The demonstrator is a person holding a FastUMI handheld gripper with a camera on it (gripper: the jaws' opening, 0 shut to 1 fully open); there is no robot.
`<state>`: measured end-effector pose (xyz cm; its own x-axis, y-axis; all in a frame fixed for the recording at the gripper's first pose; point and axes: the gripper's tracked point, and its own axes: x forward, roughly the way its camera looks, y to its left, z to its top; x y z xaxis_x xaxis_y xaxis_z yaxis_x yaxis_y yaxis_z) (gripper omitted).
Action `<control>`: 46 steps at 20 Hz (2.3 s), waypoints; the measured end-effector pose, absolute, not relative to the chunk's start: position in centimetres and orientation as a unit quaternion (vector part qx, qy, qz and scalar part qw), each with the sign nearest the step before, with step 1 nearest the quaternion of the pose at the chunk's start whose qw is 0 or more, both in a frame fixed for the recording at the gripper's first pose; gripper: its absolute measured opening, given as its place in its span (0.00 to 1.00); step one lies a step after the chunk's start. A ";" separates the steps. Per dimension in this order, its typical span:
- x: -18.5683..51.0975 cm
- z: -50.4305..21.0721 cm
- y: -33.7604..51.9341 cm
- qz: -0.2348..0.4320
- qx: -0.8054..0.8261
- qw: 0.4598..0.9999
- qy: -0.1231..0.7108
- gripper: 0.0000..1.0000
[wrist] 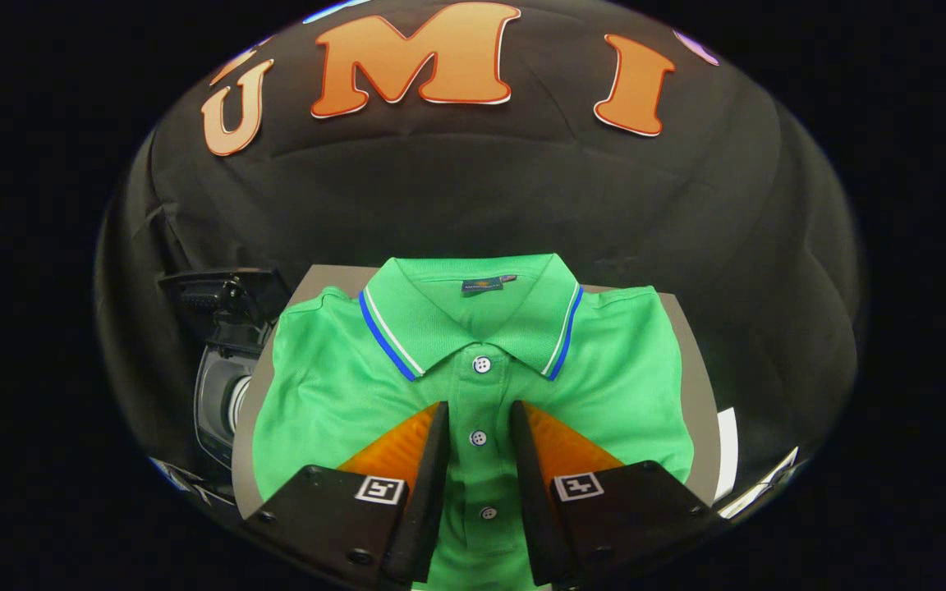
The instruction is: Put the clothes into the washing machine and then close the washing machine lid.
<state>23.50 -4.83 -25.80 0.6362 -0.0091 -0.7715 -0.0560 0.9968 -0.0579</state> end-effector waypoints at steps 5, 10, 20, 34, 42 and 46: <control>23.7 -25.9 -4.5 0.007 -0.049 0.904 0.425 0.32; 23.9 -25.8 -4.5 0.008 -0.048 0.902 0.430 0.16; 24.0 -25.4 -4.5 0.010 -0.019 0.920 0.392 0.08; 23.4 -18.6 -4.1 0.056 0.046 0.966 0.247 0.08; 19.8 -11.8 -0.8 0.050 0.055 0.981 0.177 0.08; 17.9 -8.6 2.6 0.052 0.070 0.984 0.153 0.08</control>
<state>17.87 2.65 -8.64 0.9475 0.1239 -0.2948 -0.0810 0.9848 0.1534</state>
